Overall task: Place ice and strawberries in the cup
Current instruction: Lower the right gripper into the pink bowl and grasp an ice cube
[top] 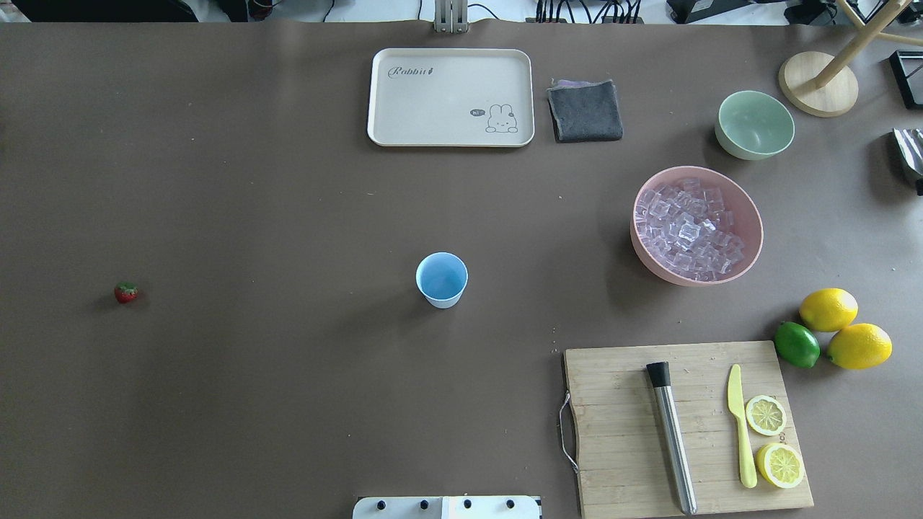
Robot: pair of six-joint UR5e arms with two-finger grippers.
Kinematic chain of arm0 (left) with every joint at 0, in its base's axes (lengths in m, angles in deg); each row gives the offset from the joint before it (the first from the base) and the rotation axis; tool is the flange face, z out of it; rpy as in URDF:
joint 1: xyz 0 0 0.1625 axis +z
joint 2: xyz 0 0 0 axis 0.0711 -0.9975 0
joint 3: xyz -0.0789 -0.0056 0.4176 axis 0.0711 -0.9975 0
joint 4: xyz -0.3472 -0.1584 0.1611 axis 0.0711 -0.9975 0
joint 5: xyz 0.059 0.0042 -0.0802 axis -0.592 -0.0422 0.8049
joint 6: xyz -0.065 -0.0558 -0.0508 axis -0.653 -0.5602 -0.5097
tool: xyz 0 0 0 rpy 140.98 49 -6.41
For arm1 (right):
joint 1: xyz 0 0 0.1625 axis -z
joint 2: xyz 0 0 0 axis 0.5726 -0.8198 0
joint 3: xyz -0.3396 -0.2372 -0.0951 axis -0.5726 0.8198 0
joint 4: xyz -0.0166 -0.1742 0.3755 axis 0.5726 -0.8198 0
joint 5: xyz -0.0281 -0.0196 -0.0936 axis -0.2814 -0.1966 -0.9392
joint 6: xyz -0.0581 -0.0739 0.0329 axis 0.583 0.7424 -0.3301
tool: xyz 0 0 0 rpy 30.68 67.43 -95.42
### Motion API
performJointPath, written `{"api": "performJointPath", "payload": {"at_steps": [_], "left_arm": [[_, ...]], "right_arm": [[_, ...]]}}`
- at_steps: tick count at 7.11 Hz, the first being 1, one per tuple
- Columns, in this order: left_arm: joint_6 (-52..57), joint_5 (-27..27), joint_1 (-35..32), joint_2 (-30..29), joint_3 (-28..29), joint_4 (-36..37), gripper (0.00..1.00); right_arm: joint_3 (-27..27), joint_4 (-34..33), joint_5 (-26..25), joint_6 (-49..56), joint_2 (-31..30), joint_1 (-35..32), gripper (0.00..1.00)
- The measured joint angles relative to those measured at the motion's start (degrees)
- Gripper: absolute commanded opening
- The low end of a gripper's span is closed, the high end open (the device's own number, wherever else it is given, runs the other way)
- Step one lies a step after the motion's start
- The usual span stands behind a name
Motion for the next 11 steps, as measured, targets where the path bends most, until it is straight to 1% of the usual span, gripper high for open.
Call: {"api": "performJointPath", "payload": {"at_steps": [2, 3, 5, 7, 9, 11], "left_arm": [[-0.75, -0.16, 0.74, 0.30, 0.09, -1.16, 0.99], [-0.82, -0.16, 0.81, 0.32, 0.07, -1.29, 0.99], [-0.85, -0.15, 0.83, 0.34, -0.02, -1.39, 0.99], [-0.82, -0.16, 0.82, 0.34, -0.04, -1.61, 0.99], [-0.85, -0.18, 0.81, 0.35, 0.04, -2.11, 0.99], [-0.84, -0.19, 0.81, 0.35, 0.06, -2.26, 0.99]], "right_arm": [[-0.65, -0.13, -7.34, -13.56, 5.24, 10.39, 1.00], [-0.07, -0.37, -11.67, -17.88, 7.90, 15.80, 0.99], [1.52, -0.57, -16.43, -20.77, 10.36, 22.55, 0.97], [2.59, -0.63, -18.83, -21.06, 10.69, 26.19, 0.89], [3.14, -0.60, -19.56, -21.05, 10.73, 27.40, 0.78], [3.46, -0.59, -20.02, -20.69, 10.83, 27.84, 0.76]]}}
